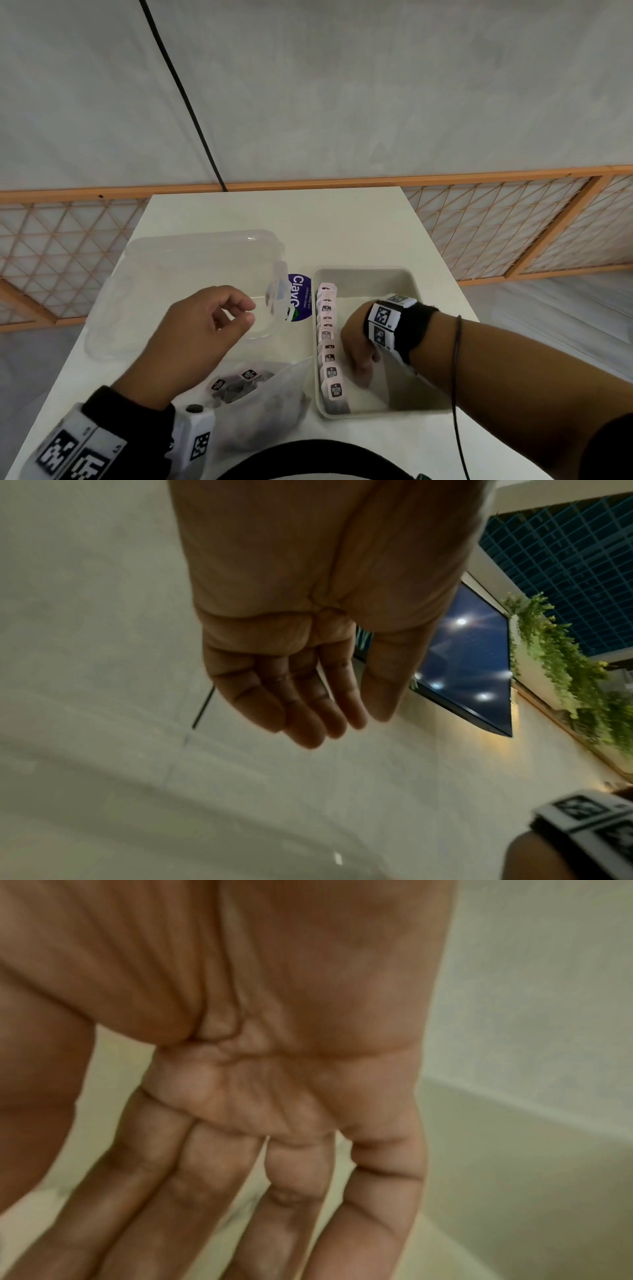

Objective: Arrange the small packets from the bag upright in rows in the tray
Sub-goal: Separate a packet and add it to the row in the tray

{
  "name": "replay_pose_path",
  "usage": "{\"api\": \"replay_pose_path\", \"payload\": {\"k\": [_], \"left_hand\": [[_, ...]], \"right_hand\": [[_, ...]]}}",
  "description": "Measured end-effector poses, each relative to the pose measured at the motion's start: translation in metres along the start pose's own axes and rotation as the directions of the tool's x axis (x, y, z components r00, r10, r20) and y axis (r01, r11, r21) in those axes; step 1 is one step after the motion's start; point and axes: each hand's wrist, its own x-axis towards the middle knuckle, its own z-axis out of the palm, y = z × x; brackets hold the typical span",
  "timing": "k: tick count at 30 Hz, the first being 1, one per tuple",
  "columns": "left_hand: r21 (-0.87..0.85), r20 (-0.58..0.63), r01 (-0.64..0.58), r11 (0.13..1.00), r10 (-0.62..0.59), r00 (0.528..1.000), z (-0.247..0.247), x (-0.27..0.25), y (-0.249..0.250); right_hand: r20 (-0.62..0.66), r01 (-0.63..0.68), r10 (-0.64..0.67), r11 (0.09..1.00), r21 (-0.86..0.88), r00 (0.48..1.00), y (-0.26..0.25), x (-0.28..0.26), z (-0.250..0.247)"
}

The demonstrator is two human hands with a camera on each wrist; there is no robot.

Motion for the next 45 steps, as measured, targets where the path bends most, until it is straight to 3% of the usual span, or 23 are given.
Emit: {"api": "replay_pose_path", "payload": {"k": [4, 8, 10, 12, 14, 16, 19, 22, 29, 31, 35, 41, 45], "left_hand": [[0.224, 0.087, 0.051, 0.973, -0.072, 0.994, -0.032, -0.013, -0.019], [0.457, 0.202, 0.176, 0.872, -0.294, 0.934, -0.051, -0.028, -0.042], [0.525, 0.209, 0.249, 0.814, -0.407, 0.889, -0.051, -0.040, -0.051], [0.512, 0.203, 0.304, 0.803, -0.457, 0.866, -0.044, -0.049, -0.061], [0.474, 0.161, 0.331, 0.816, -0.450, 0.878, -0.035, -0.055, -0.070], [0.468, 0.096, 0.330, 0.820, -0.418, 0.903, -0.026, -0.059, -0.073], [0.417, -0.035, 0.366, 0.832, -0.388, 0.921, -0.014, -0.065, -0.069], [0.372, -0.068, 0.373, 0.850, -0.376, 0.924, -0.007, -0.074, -0.074], [0.222, 0.006, 0.229, 0.948, -0.236, 0.972, -0.003, -0.093, -0.079], [0.211, 0.014, 0.191, 0.959, -0.198, 0.980, -0.004, -0.093, -0.076], [0.173, 0.000, 0.204, 0.964, -0.207, 0.978, -0.007, -0.094, -0.076], [0.174, -0.032, 0.254, 0.952, -0.252, 0.967, -0.013, -0.099, -0.080], [0.185, -0.005, 0.259, 0.948, -0.263, 0.965, -0.013, -0.101, -0.082]], "right_hand": [[-0.281, 0.048, -0.019, 0.994, 0.097, 0.960, -0.006, -0.057, -0.028], [-0.614, 0.198, -0.097, 0.975, 0.098, 0.783, -0.030, -0.110, -0.045], [-0.685, 0.328, -0.169, 0.939, 0.107, 0.708, -0.054, -0.124, -0.049], [-0.669, 0.454, -0.282, 0.886, 0.094, 0.688, -0.085, -0.132, -0.050], [-0.608, 0.485, -0.390, 0.874, -0.009, 0.692, -0.115, -0.127, -0.048], [-0.525, 0.418, -0.433, 0.895, -0.156, 0.732, -0.138, -0.114, -0.045], [-0.403, 0.236, -0.355, 0.919, -0.315, 0.844, -0.159, -0.095, -0.038], [-0.339, 0.180, -0.311, 0.912, -0.367, 0.888, -0.170, -0.083, -0.035], [-0.432, 0.146, -0.275, 0.940, -0.307, 0.859, -0.204, -0.055, -0.036], [-0.390, 0.154, -0.272, 0.939, -0.308, 0.880, -0.216, -0.050, -0.033], [-0.346, 0.203, -0.341, 0.903, -0.379, 0.874, -0.234, -0.034, -0.024], [-0.414, 0.154, -0.364, 0.875, -0.458, 0.834, -0.233, -0.027, -0.020], [-0.375, 0.147, -0.375, 0.846, -0.513, 0.848, -0.233, -0.017, -0.013]]}}
